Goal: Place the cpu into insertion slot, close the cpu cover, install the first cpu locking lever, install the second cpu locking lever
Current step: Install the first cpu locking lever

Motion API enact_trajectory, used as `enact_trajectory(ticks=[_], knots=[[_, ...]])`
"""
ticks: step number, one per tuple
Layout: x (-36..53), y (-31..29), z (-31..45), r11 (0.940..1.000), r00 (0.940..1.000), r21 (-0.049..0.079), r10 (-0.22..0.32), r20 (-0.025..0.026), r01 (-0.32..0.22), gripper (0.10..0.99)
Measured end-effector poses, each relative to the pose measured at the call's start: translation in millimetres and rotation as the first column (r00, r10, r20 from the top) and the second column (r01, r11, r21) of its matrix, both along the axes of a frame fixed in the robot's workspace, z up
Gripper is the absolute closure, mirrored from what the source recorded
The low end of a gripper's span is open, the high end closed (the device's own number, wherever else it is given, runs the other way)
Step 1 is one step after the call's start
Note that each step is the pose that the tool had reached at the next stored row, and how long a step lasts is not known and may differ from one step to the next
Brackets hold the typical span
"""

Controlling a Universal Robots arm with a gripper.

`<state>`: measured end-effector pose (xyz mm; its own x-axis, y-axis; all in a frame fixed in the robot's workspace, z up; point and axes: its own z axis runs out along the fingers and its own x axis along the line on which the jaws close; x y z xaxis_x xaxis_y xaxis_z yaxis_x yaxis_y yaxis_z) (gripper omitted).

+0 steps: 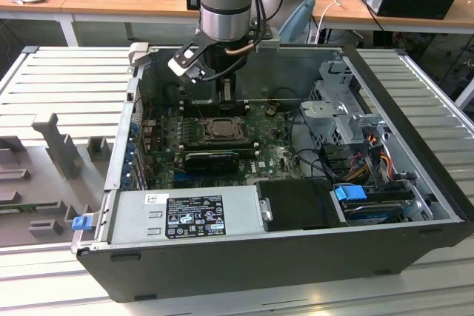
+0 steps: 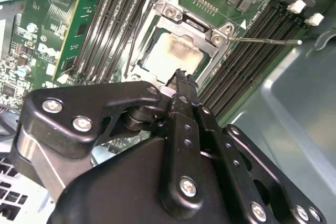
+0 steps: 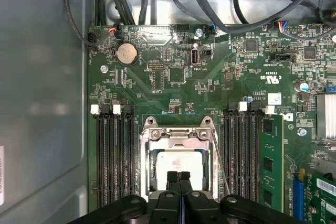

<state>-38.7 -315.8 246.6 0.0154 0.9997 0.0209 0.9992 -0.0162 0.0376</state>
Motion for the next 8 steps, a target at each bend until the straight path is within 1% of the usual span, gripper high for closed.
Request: enact_trajectory(ticks=[1,3,6,7,8], knots=[[0.0,0.0,5.4,1.0,1.0,0.0,0.0,0.0,0.0,0.98],[0.0,0.0,10.2,1.0,1.0,0.0,0.0,0.0001,0.0,0.98],[0.0,0.0,20.1,1.0,1.0,0.0,0.0,0.0,0.0,0.98],[0.0,0.0,24.6,1.0,1.0,0.0,0.0,0.0001,0.0,0.98],[0.0,0.0,26.9,1.0,1.0,0.0,0.0,0.0,0.0,0.98]])
